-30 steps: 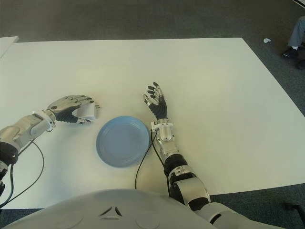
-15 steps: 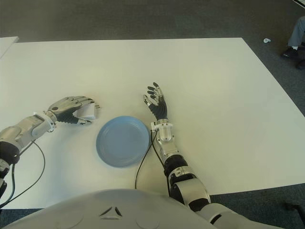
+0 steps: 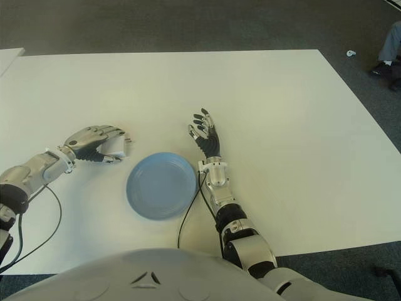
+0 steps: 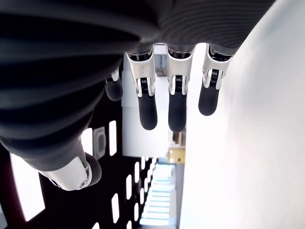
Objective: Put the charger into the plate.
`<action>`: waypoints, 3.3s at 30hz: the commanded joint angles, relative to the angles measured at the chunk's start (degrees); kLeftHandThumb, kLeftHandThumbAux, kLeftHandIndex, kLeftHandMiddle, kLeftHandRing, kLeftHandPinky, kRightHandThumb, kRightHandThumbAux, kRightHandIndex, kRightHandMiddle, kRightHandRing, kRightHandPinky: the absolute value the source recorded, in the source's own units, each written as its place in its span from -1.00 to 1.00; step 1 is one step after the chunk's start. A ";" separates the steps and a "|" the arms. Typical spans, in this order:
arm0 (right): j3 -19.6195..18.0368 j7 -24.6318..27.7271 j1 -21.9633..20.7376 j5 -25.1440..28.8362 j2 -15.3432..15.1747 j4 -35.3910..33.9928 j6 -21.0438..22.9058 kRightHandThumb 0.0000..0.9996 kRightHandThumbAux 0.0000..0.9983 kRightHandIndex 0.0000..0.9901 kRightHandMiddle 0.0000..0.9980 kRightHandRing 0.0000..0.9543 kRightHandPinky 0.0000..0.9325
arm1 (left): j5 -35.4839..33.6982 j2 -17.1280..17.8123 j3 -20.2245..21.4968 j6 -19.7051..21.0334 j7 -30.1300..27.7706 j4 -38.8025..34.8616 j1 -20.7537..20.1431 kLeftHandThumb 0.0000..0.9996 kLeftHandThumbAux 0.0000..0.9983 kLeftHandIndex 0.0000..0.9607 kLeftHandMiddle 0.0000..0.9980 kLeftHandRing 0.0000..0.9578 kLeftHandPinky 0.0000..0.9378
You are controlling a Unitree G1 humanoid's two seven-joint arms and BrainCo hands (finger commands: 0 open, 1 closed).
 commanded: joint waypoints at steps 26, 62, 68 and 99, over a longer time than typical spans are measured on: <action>-0.34 0.07 3.26 1.23 5.17 2.79 2.50 -0.69 0.32 -0.91 -0.54 -0.50 -0.52 | -1.17 -4.32 0.45 2.55 7.03 1.54 1.30 0.56 0.27 -0.17 0.14 0.43 0.51; -0.70 0.13 2.32 1.50 5.24 4.21 2.41 -0.82 0.14 -0.95 -0.57 -0.55 -0.60 | -12.00 -5.37 6.95 7.81 -7.30 -9.81 7.04 0.71 0.33 -0.15 0.09 0.79 0.80; -0.80 0.27 2.29 1.69 5.23 4.40 2.45 -0.81 0.14 -0.95 -0.58 -0.57 -0.61 | -13.09 -5.17 8.50 6.31 -6.77 -11.36 8.23 0.71 0.33 -0.16 0.09 0.79 0.79; -1.60 0.03 0.09 1.86 5.21 8.61 1.08 -0.82 0.17 -0.98 -0.62 -0.61 -0.65 | -26.09 -6.60 22.48 11.16 -22.84 -49.11 20.76 0.71 0.33 -0.16 0.09 0.79 0.82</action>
